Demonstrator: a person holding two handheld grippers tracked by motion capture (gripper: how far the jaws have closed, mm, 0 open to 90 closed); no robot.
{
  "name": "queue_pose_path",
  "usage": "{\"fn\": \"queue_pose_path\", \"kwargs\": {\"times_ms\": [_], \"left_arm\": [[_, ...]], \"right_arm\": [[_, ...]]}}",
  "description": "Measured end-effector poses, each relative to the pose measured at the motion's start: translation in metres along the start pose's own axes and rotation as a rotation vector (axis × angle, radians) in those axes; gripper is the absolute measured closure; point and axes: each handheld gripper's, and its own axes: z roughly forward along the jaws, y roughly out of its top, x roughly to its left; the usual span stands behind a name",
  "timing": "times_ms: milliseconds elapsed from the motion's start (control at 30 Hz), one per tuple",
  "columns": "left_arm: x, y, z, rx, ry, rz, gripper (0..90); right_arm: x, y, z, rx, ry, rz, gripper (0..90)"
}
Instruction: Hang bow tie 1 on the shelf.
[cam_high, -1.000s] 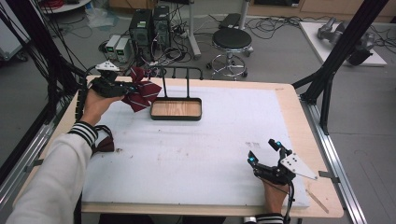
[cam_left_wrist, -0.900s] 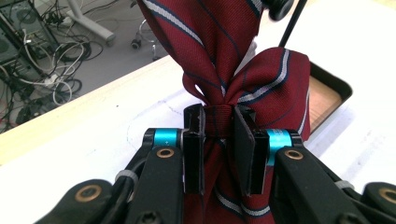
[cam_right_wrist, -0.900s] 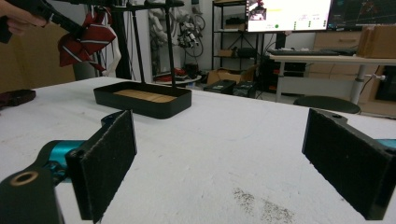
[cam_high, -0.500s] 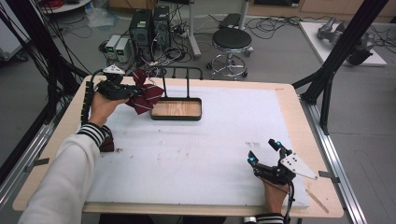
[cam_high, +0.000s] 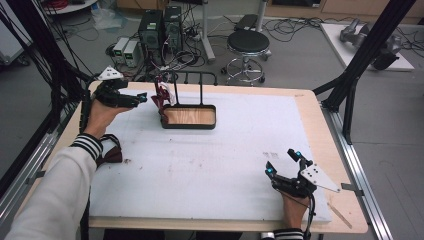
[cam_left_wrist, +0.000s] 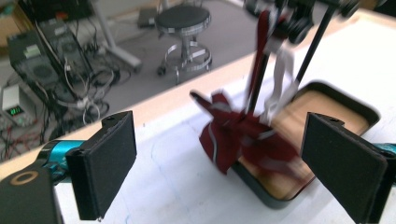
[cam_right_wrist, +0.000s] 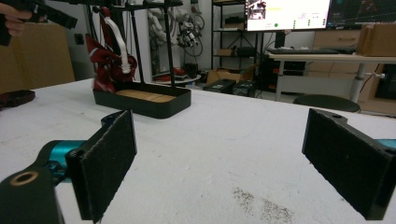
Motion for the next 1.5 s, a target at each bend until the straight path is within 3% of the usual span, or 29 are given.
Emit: {"fn": "queue_pose_path", "kwargs": {"times_ms": [333,500,667,1000,1200,1500], "left_arm": [[-0.013,0.000,-0.031,-0.106,-0.041,0.012,11.2],[-0.019,-0.007,-0.050,-0.152,-0.034,0.017,11.2],[-0.025,-0.021,-0.070,-0.194,-0.013,0.023,11.2],[-0.033,-0.054,-0.103,-0.266,-0.004,-0.013,11.2],[-0.035,-0.071,-0.112,-0.302,0.006,-0.025,11.2],[-0.035,-0.089,-0.109,-0.290,-0.005,-0.048,11.2]], "right_arm": [[0.000,0.000,0.000,0.000,-0.002,-0.005,9.2],[0.001,0.000,0.000,-0.002,-0.003,-0.010,9.1],[0.000,0.000,0.000,-0.004,-0.001,-0.009,9.2],[0.001,0.000,-0.001,-0.008,0.001,-0.009,9.1],[0.001,0.000,-0.001,-0.006,-0.002,-0.013,9.1],[0.001,0.000,-0.001,-0.009,-0.002,-0.011,9.1]]}}
